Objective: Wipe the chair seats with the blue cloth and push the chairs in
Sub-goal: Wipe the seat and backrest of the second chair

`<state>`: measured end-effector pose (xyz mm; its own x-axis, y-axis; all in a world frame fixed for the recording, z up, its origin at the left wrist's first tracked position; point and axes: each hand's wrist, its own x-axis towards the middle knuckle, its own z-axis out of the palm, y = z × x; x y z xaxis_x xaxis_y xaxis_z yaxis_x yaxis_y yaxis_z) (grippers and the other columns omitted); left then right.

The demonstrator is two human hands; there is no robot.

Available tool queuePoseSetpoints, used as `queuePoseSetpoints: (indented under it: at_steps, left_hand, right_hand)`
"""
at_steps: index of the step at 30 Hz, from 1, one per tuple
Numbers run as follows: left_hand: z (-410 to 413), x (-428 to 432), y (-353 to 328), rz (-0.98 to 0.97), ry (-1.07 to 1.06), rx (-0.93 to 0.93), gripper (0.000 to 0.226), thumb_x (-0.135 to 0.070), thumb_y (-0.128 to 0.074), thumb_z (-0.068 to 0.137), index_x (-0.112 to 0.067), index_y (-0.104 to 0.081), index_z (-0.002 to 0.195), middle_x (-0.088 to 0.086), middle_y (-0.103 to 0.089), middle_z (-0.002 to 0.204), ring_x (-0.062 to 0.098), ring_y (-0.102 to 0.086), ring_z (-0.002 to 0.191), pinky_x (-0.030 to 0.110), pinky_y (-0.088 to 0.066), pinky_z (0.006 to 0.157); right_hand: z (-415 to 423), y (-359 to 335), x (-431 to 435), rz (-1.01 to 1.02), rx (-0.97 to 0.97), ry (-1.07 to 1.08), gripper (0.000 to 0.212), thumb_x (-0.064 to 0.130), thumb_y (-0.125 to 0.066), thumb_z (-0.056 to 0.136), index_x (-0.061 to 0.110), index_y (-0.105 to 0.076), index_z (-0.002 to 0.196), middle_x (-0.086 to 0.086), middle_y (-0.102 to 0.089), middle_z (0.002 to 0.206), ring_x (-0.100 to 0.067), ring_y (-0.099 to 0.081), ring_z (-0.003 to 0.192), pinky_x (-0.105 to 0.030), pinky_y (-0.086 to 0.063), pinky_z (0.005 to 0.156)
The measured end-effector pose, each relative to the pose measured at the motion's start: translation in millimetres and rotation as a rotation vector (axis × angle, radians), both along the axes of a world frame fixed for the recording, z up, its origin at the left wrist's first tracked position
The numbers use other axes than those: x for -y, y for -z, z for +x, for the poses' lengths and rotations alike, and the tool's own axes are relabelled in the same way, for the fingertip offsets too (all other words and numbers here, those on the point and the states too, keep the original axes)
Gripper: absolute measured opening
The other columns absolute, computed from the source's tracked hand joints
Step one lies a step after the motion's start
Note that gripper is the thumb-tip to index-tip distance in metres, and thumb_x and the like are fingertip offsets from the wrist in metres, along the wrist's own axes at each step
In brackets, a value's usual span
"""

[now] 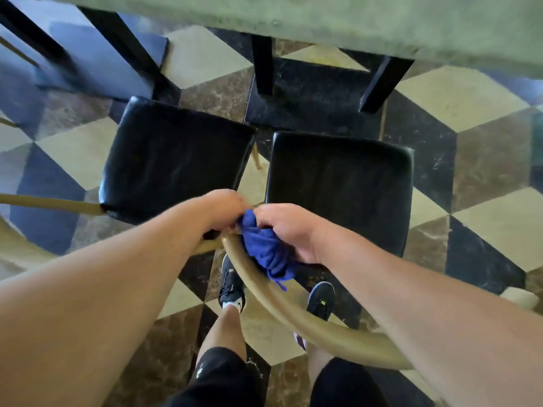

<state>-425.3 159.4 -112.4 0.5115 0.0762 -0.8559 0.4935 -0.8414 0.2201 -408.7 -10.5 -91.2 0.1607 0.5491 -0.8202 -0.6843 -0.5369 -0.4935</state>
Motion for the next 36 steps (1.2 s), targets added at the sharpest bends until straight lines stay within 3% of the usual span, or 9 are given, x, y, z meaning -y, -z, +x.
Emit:
queuePoseSetpoints:
  at_steps: [3,6,9,14,22,27,30,32,36]
  left_hand:
    - [-16,-3,-27,-0.025,-0.337,0.116,0.032,-0.024,-0.054,0.106,-0.007,-0.067,0.13,0.013,-0.069,0.131,0.031,-0.062,0.124,0.037,-0.048,0.1]
    - [-42,-3,-40,0.078,-0.308,0.259,0.024,-0.029,-0.056,0.101,-0.017,-0.076,0.093,0.003,-0.074,0.081,0.027,-0.071,0.079,0.034,-0.052,0.068]
    - [-62,12,-47,0.167,-0.218,0.333,0.024,-0.038,-0.055,0.099,-0.025,-0.066,0.083,-0.005,-0.066,0.072,0.016,-0.061,0.066,0.031,-0.04,0.053]
    - [-79,40,-42,0.314,0.052,0.301,0.028,-0.065,-0.042,0.093,-0.042,-0.056,0.1,-0.014,-0.061,0.074,0.009,-0.055,0.068,0.039,-0.04,0.075]
    - [-95,64,-31,0.31,-0.146,0.597,0.019,-0.041,-0.051,0.101,-0.029,-0.065,0.102,-0.004,-0.061,0.092,0.025,-0.057,0.08,0.04,-0.046,0.066]
    - [-110,127,-38,0.45,0.214,0.583,0.022,-0.035,-0.05,0.099,-0.024,-0.068,0.107,0.002,-0.07,0.105,0.028,-0.061,0.112,0.061,-0.027,0.116]
    - [-117,192,-46,0.219,0.279,0.313,0.029,-0.044,-0.044,0.099,-0.031,-0.068,0.11,-0.006,-0.066,0.092,0.019,-0.062,0.086,0.047,-0.055,0.09]
    - [-120,235,-43,0.119,0.508,0.227,0.039,-0.033,-0.05,0.102,-0.033,-0.053,0.141,-0.005,-0.06,0.104,0.021,-0.063,0.092,0.04,-0.056,0.074]
    - [-114,311,-37,0.034,0.552,0.236,0.056,-0.03,-0.045,0.106,-0.036,-0.027,0.158,-0.006,-0.048,0.098,0.023,-0.06,0.094,0.042,-0.057,0.078]
  right_hand:
    - [-23,-33,-15,0.063,0.533,-0.255,0.007,0.026,-0.056,0.085,0.025,-0.06,0.08,0.0,-0.065,0.064,-0.019,-0.061,0.053,-0.031,-0.048,0.051]
    - [-55,-41,-7,0.073,0.867,-0.406,0.013,0.023,-0.063,0.091,0.022,-0.06,0.103,0.001,-0.065,0.093,-0.022,-0.066,0.073,-0.042,-0.055,0.065]
    - [-80,-43,11,0.054,1.149,-0.487,0.02,0.02,-0.064,0.093,0.018,-0.055,0.11,-0.007,-0.051,0.108,-0.035,-0.061,0.077,-0.048,-0.051,0.066]
    - [-107,-47,53,0.014,1.212,-0.553,0.012,0.021,-0.062,0.091,0.021,-0.054,0.1,-0.003,-0.05,0.102,-0.032,-0.06,0.079,-0.043,-0.047,0.064]
    - [-134,-65,153,-0.147,1.175,-0.653,0.013,0.023,-0.058,0.088,0.028,-0.046,0.086,0.006,-0.048,0.093,-0.025,-0.05,0.074,-0.041,-0.046,0.062]
    - [-125,-78,236,-0.243,1.156,-0.732,0.008,0.022,-0.056,0.086,0.024,-0.048,0.084,0.007,-0.046,0.087,-0.024,-0.05,0.074,-0.039,-0.042,0.059]
    - [-111,-82,284,-0.313,1.16,-0.735,0.014,0.021,-0.058,0.086,0.026,-0.046,0.081,0.009,-0.042,0.083,-0.02,-0.047,0.073,-0.034,-0.033,0.058]
    - [-98,-82,313,-0.378,1.139,-0.718,0.019,0.021,-0.058,0.088,0.027,-0.043,0.079,0.009,-0.04,0.082,-0.019,-0.046,0.074,-0.033,-0.03,0.056]
    - [-69,-79,366,-0.459,1.11,-0.693,0.019,0.021,-0.059,0.091,0.028,-0.045,0.079,0.006,-0.047,0.091,-0.019,-0.048,0.08,-0.027,-0.025,0.052]
